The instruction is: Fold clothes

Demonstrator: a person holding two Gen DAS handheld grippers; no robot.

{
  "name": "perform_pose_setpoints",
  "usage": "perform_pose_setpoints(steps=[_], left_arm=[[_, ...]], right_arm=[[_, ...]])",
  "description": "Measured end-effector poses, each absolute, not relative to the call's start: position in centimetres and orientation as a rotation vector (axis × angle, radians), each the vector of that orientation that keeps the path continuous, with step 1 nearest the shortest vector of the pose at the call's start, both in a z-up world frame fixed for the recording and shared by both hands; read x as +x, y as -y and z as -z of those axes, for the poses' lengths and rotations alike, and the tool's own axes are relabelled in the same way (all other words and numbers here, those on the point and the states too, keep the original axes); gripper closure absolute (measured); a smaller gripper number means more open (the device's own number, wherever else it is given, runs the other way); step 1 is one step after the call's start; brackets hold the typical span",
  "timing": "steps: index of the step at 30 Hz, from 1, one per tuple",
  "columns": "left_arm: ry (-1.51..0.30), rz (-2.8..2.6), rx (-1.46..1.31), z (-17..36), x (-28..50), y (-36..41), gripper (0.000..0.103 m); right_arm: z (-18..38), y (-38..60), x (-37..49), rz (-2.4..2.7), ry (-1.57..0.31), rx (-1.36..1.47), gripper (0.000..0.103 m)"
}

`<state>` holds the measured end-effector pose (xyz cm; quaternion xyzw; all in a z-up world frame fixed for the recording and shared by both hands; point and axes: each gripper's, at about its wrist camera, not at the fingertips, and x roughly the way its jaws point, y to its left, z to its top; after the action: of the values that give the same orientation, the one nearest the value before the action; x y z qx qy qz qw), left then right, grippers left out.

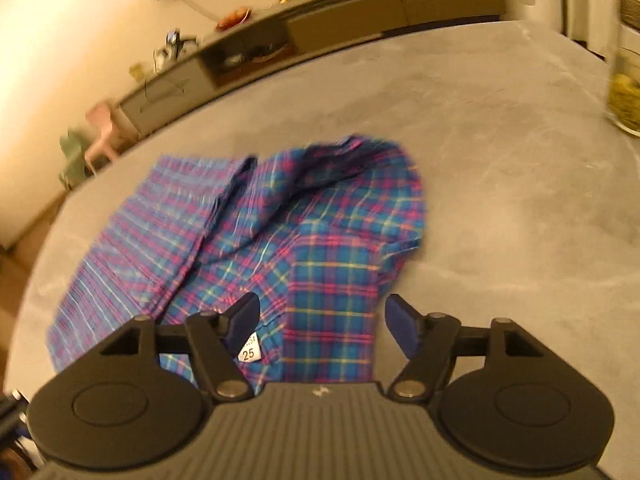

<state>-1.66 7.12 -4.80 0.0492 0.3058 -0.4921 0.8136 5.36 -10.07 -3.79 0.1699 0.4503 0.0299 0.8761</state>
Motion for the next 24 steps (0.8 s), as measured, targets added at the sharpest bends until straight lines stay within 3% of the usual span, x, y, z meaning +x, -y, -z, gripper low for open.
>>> perform_pose_setpoints(steps=[1,2,3,4,5,9,10,12,13,14,18,22,24], left_arm=[[-0.681,1.037,0.097,5.2,-1.0,-6.6,0.023],[-0.710,1.025,0.096,5.5,-0.4,-6.0,0.023],[-0.734,1.006,0.103,5.9,0.1,-5.4,0.023],[-0.750,0.984,0.110,6.3,0.7,-4.6,0.023],[-0.757,0.975,0.108,6.5,1.1,-4.2,0.024],[-0.740,1.025,0.044,6.3,1.3,-3.6,0.024],[-0.737,1.046,0.030,6.2,1.2,-3.4,0.023],[-0.745,1.066,0.028,6.6,1.1,-2.6,0.023],[-0.750,1.073,0.030,6.9,1.0,-2.2,0.023],[-0.755,1.075,0.030,7.1,1.0,-1.8,0.023],[-0.752,1.056,0.038,7.6,1.6,-0.3,0.023],[-0.734,1.039,0.050,7.1,2.3,0.7,0.023],[-0.734,1.050,0.076,6.9,2.5,1.8,0.023]], right_arm=[[4.3,9.4,5.8,-0.055,-0.944,0.321,0.045],[4.6,8.7,6.2,-0.034,-0.942,0.275,0.067],[4.9,8.0,6.5,-0.015,-0.934,0.233,0.078],[4.7,7.6,6.5,-0.006,-0.903,0.209,0.094],[4.3,7.5,6.1,-0.013,-0.871,0.219,0.100],[2.8,13.5,1.8,-0.128,-0.677,0.563,0.100],[3.0,15.6,0.4,-0.145,-0.642,0.665,0.100],[4.8,19.3,-1.5,-0.135,-0.664,0.832,0.083],[6.1,20.9,-2.2,-0.103,-0.705,0.896,0.059],[6.9,22.1,-3.0,-0.017,-0.728,0.932,0.054],[7.4,23.6,-4.5,0.108,-0.735,0.978,0.055],[6.7,22.9,-3.4,0.065,-0.741,0.955,0.034],[6.5,22.6,-2.4,0.052,-0.752,0.966,0.030]])
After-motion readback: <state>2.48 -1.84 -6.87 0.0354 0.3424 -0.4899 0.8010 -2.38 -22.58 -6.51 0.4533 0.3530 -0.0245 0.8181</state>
